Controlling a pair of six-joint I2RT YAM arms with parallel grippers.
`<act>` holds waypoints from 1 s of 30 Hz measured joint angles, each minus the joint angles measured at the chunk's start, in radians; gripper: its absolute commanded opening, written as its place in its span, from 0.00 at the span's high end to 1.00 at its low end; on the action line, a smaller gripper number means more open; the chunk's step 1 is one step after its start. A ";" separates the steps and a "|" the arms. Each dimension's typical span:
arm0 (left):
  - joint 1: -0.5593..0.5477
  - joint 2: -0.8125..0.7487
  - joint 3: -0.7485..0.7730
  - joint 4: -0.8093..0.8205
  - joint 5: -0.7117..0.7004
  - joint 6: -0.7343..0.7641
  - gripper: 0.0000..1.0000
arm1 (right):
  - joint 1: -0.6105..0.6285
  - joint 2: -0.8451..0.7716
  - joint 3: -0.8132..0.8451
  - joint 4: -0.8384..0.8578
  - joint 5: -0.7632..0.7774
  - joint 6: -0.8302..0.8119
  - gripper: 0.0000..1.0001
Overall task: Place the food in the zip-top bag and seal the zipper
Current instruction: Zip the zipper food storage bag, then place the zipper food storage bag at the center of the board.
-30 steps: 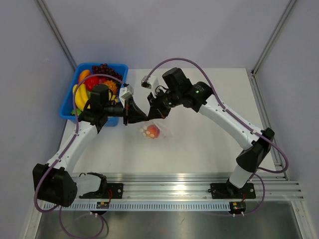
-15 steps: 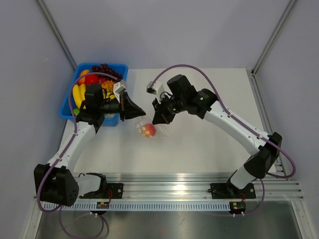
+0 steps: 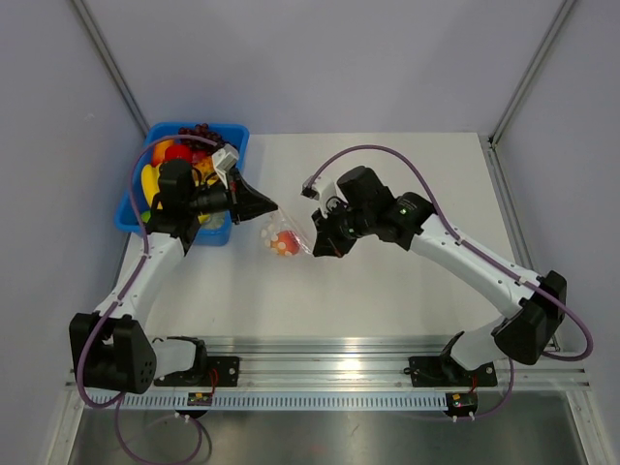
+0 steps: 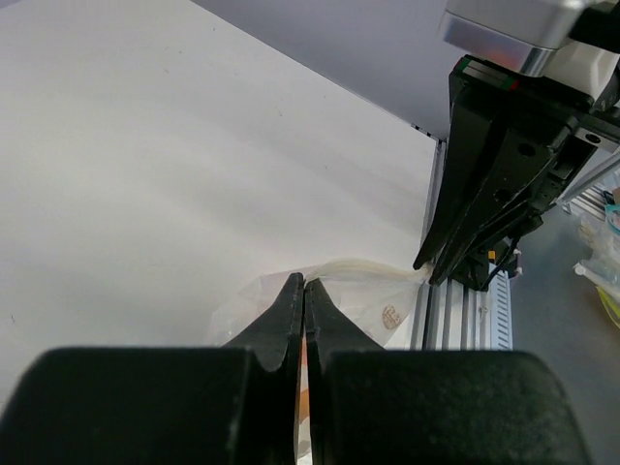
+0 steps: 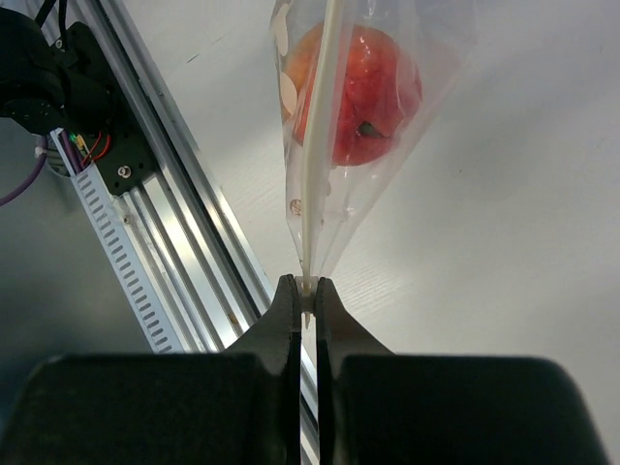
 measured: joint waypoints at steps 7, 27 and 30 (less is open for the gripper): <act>0.001 0.025 0.003 -0.002 -0.003 -0.010 1.00 | 0.000 -0.023 -0.034 0.027 0.043 0.031 1.00; 0.023 0.077 0.114 -0.077 -0.243 -0.042 0.16 | -0.055 0.240 0.306 -0.106 0.518 0.168 1.00; 0.023 0.055 0.133 -0.122 -0.314 -0.039 0.16 | -0.057 0.320 0.409 -0.130 0.657 0.154 1.00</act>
